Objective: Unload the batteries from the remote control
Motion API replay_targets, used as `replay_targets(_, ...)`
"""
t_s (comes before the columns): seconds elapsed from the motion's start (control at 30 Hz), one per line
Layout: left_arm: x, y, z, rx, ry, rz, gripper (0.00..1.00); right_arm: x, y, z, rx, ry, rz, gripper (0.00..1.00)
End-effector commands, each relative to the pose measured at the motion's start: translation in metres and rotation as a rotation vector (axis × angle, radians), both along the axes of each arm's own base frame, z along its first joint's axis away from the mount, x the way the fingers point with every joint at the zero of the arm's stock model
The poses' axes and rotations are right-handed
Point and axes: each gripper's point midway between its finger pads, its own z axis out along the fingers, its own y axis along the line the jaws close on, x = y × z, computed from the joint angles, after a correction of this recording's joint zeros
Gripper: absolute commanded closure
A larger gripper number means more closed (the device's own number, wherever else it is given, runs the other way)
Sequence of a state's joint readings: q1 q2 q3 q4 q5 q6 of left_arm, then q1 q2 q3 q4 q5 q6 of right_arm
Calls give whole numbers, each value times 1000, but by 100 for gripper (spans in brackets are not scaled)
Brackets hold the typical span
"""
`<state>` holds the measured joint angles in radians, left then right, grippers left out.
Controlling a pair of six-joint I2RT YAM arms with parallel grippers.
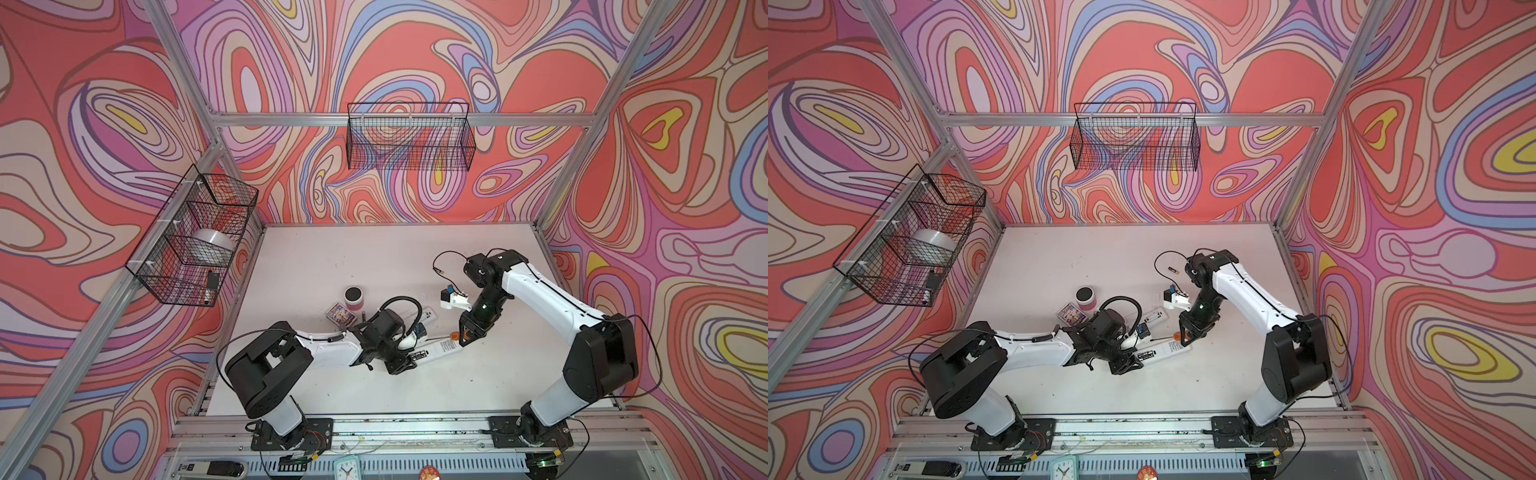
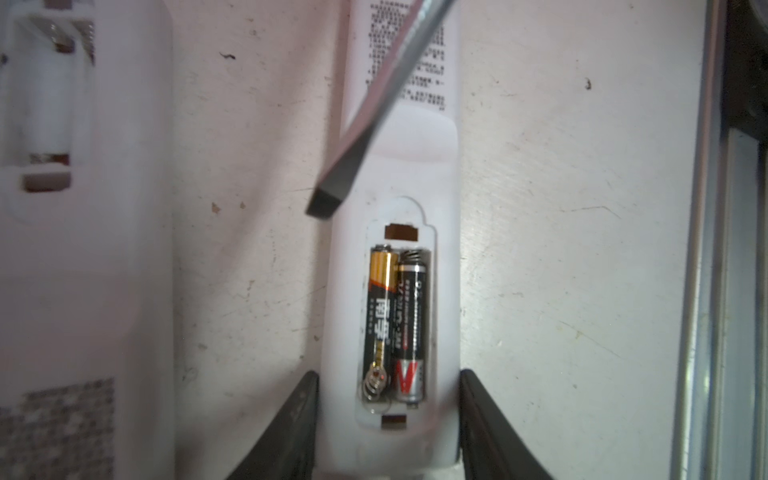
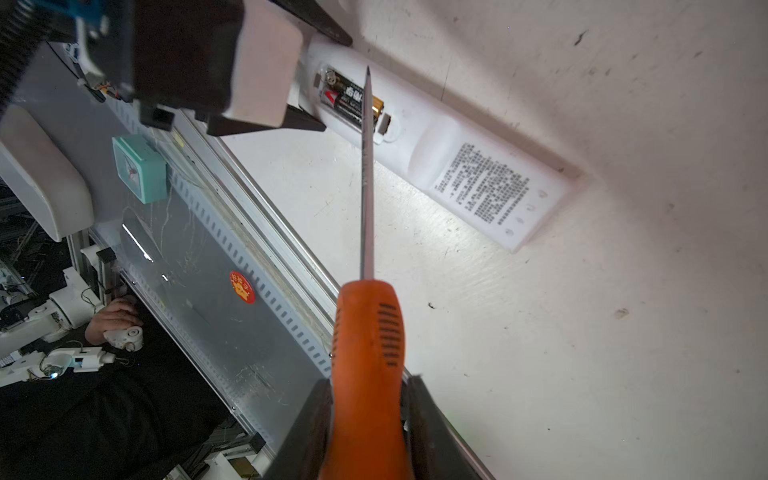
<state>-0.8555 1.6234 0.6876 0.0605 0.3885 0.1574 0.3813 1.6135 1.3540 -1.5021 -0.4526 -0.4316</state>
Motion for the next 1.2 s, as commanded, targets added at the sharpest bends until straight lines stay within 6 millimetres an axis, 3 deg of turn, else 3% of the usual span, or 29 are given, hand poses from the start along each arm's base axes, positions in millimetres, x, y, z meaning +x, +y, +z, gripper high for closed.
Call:
replay_targets(0.0,-18,28,-37,141,99,15,65,-3,1,1,2,17,3,100)
replay_targets(0.47,-17,28,-37,143,96,22,65,-16,-6,-32,-83,115,27,100)
replay_targets(0.97,-17,28,-38,147,99,23,65,-15,-3,-41,-74,132,25,100)
replay_targets(1.17,-17,28,-39,151,106,21,66,-11,3,-35,-39,127,27,100)
